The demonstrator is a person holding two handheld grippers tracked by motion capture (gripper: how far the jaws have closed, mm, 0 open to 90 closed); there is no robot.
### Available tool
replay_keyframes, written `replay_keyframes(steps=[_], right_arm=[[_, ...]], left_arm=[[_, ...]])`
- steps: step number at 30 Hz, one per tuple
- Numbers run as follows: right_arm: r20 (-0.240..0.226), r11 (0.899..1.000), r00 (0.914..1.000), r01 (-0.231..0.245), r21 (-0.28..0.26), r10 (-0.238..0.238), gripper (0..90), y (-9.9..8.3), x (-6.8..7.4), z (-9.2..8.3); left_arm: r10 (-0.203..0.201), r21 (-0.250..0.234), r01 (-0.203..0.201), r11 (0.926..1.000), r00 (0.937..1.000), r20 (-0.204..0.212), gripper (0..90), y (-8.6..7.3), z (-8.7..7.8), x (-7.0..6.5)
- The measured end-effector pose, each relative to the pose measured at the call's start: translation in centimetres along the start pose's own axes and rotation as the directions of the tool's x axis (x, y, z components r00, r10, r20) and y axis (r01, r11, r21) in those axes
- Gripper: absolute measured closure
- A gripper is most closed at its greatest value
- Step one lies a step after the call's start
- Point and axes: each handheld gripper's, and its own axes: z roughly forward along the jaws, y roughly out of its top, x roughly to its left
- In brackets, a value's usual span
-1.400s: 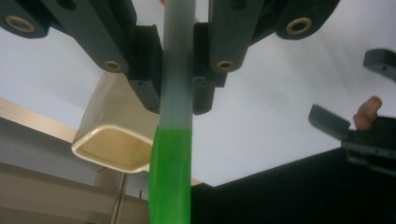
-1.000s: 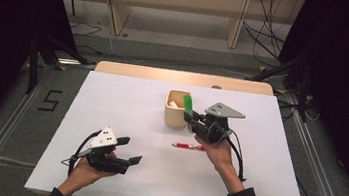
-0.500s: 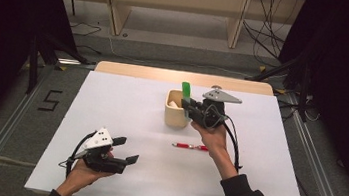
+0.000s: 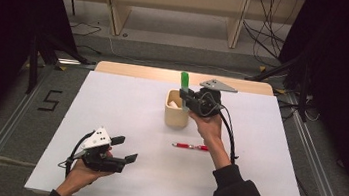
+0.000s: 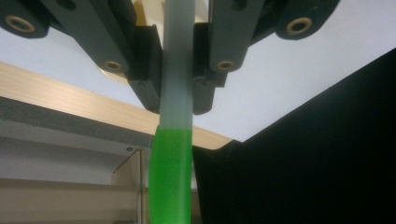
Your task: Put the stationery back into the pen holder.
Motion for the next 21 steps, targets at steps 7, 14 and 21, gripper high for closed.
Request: replay_keyframes(steps=[7, 14, 21], right_arm=[[0.03, 1.0, 0.9995, -0.012, 0.009, 0.011, 77.1, 0.6, -0.4, 1.4], [0.071, 0.999, 0.9974, -0.013, 0.034, 0.011, 77.1, 0.6, -0.9, 2.7], [0.085, 0.998, 0.9964, -0.011, 0.054, 0.007, 76.9, 0.1, -1.1, 3.5]], left_arm=[[0.01, 0.013, -0.01, 0.9999, 0.9999, 0.008, 21.7, -0.1, 0.1, 0.0], [0.001, 0.013, -0.001, 0.9999, 0.9999, 0.015, 21.2, -0.2, 0.3, 0.0], [0.011, 0.019, -0.011, 0.9998, 0.9997, 0.02, 20.6, -0.3, 0.5, -0.1]])
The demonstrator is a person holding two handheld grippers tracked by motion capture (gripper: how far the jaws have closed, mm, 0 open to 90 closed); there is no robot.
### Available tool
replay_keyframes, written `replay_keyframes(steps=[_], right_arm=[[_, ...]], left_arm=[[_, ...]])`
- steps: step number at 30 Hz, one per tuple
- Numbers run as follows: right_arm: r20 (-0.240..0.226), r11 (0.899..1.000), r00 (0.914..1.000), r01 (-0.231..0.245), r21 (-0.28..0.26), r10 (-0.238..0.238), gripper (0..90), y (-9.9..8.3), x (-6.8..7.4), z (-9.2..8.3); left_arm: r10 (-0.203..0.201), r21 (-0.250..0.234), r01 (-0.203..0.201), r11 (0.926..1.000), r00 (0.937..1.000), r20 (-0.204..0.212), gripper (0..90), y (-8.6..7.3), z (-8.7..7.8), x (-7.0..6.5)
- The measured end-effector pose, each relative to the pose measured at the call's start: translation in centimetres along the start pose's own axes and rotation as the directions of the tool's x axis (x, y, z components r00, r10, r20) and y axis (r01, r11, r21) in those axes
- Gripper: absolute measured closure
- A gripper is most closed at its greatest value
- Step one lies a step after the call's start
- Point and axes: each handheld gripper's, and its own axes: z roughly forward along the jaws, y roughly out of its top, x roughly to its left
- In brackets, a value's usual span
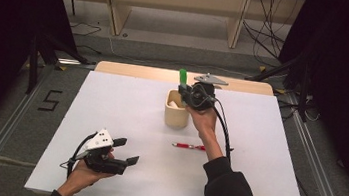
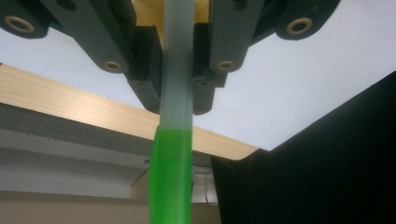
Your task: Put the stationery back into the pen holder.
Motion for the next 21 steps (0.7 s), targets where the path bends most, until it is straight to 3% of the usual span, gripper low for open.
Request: replay_keyframes(steps=[21], right_arm=[[0.01, 0.999, 0.9999, -0.004, 0.038, 0.003, 76.6, -0.9, 0.1, 1.3]], left_arm=[[-0.001, 0.015, 0.0, 0.9999, 1.0, 0.006, 19.8, -0.1, 0.2, 0.0]])
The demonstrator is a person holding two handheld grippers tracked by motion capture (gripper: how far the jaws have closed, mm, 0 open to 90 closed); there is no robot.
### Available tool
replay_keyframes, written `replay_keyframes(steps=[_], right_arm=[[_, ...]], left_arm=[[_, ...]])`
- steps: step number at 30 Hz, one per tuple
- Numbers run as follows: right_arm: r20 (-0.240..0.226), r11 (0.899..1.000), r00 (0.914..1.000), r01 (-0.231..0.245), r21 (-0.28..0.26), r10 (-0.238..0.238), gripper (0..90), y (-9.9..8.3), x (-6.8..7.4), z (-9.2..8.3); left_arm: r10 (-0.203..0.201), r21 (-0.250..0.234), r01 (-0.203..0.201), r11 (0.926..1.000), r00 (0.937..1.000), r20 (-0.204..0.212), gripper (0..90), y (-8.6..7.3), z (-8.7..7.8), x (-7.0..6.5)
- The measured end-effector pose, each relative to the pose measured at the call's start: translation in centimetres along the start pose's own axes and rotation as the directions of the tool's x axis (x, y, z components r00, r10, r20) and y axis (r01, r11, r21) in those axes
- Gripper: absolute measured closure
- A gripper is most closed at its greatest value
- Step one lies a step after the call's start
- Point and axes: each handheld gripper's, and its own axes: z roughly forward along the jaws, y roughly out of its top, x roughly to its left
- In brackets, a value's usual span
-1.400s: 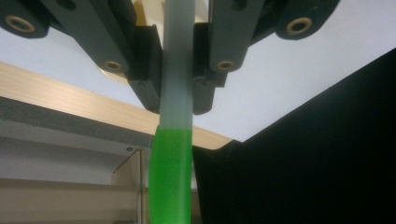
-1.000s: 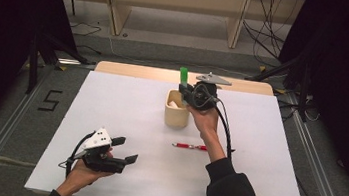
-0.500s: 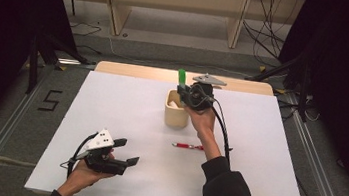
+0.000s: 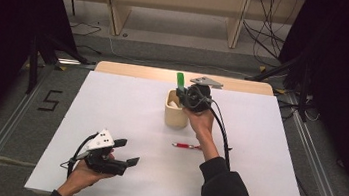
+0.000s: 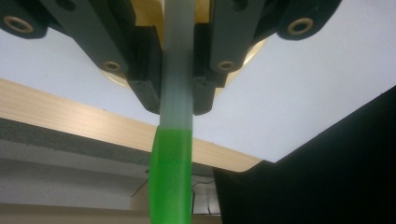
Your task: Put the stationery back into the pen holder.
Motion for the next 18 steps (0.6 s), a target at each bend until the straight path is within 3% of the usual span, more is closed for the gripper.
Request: replay_keyframes(steps=[5, 8, 11, 18], right_arm=[[0.006, 1.0, 1.0, 0.002, 0.007, -0.002, 75.9, -0.1, 0.0, 0.1], [-0.009, 1.0, 0.9998, -0.017, 0.018, 0.017, 65.6, 0.0, -0.1, 0.0], [-0.005, 0.999, 0.9997, -0.024, 0.028, 0.024, 48.4, 0.1, -0.1, -0.2], [-0.043, 0.999, 0.9985, -0.035, -0.003, 0.035, 43.3, 0.5, -0.6, -2.0]], left_arm=[[-0.004, 0.0, 0.004, 1.0, 1.0, -0.001, 19.8, 0.0, 0.0, 0.0], [0.002, 0.007, -0.002, 1.0, 1.0, -0.001, 19.8, 0.0, 0.0, 0.0], [-0.001, 0.003, 0.001, 1.0, 1.0, 0.0, 19.8, 0.0, 0.0, 0.0], [0.001, 0.009, -0.001, 1.0, 1.0, 0.0, 19.8, 0.0, 0.1, 0.0]])
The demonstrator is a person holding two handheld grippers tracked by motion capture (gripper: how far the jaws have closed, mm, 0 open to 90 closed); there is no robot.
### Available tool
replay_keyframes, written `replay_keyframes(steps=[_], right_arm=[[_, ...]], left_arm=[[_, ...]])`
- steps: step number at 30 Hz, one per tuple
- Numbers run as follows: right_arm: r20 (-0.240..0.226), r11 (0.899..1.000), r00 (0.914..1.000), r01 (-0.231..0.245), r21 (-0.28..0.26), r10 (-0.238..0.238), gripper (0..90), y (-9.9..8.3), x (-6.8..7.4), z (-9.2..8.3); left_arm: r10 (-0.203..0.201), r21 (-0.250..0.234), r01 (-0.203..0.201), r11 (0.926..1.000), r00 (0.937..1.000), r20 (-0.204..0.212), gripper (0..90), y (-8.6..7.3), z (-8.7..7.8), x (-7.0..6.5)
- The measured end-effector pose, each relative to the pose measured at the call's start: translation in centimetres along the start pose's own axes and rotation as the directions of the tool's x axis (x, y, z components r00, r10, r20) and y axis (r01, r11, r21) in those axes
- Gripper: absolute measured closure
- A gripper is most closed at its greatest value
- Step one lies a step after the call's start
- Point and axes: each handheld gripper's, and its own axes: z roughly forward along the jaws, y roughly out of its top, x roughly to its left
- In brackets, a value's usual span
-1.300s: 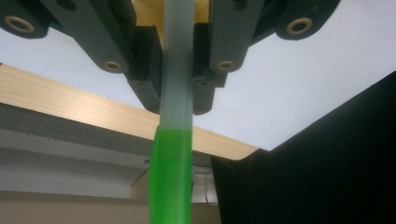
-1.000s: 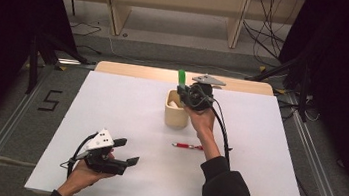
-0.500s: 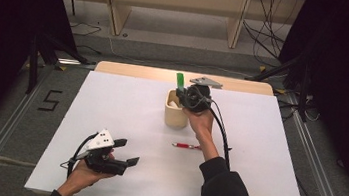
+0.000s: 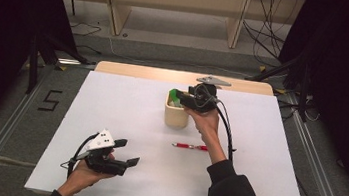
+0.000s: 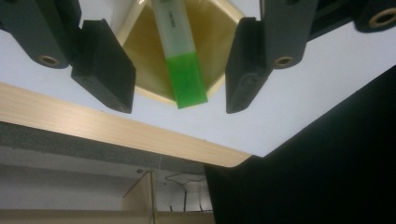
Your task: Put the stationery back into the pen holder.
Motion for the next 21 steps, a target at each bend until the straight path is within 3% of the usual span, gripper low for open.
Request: replay_keyframes(steps=[8, 15, 21], right_arm=[[-0.053, 0.999, 0.9975, 0.049, 0.025, -0.047, 35.9, -0.7, -0.1, -2.4], [-0.062, 0.986, 0.986, 0.158, 0.05, -0.155, 33.3, -2.3, -0.1, -4.7], [-0.09, 0.976, 0.9789, 0.192, 0.103, -0.183, 32.5, -4.0, -0.5, -5.8]], left_arm=[[0.0, -0.004, 0.0, 1.0, 1.0, -0.001, 19.8, 0.0, 0.0, 0.0], [-0.003, 0.0, 0.003, 1.0, 1.0, -0.002, 19.8, 0.0, 0.0, 0.0], [0.002, 0.0, -0.002, 1.0, 1.0, -0.006, 19.8, 0.0, 0.0, 0.1]])
